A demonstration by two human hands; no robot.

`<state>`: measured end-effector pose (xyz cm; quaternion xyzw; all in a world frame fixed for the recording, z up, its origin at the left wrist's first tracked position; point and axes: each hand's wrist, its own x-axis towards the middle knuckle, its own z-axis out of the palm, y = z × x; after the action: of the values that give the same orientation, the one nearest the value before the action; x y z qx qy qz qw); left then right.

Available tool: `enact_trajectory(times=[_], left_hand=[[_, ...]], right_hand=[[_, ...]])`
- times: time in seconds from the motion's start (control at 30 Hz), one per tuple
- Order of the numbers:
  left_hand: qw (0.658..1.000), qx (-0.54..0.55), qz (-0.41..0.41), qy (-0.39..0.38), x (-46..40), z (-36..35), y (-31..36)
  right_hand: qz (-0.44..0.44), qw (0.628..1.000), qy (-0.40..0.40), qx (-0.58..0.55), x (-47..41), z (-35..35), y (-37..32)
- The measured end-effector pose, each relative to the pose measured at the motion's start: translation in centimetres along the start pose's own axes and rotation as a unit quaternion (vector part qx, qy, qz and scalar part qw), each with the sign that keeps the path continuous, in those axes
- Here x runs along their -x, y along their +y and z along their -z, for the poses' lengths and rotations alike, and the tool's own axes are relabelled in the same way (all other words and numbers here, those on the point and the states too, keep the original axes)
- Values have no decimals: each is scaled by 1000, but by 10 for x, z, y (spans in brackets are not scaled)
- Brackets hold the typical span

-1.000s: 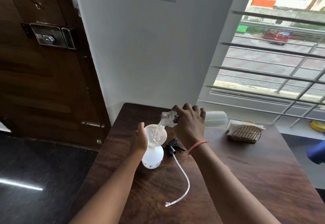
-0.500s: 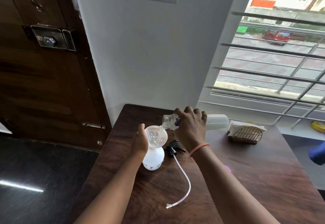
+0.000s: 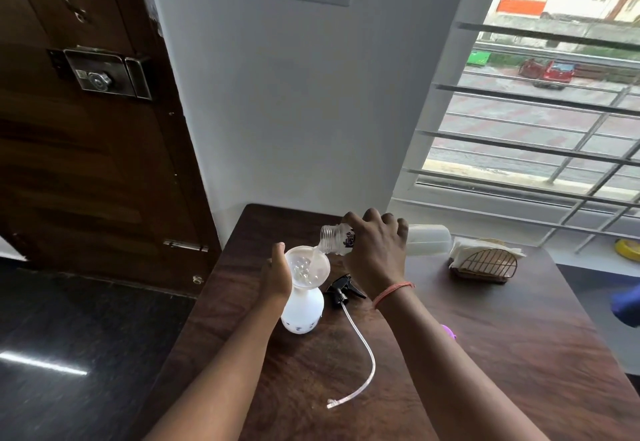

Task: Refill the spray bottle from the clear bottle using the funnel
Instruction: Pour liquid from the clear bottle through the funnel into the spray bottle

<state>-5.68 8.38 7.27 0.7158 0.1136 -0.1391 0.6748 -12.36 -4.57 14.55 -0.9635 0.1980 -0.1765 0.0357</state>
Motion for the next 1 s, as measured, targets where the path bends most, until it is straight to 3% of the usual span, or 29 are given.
enact_trajectory(times=[1.0], left_hand=[[1000, -18, -19, -3, -8, 1, -7]], right_hand=[[-4, 1000, 22, -6, 1, -2, -4]])
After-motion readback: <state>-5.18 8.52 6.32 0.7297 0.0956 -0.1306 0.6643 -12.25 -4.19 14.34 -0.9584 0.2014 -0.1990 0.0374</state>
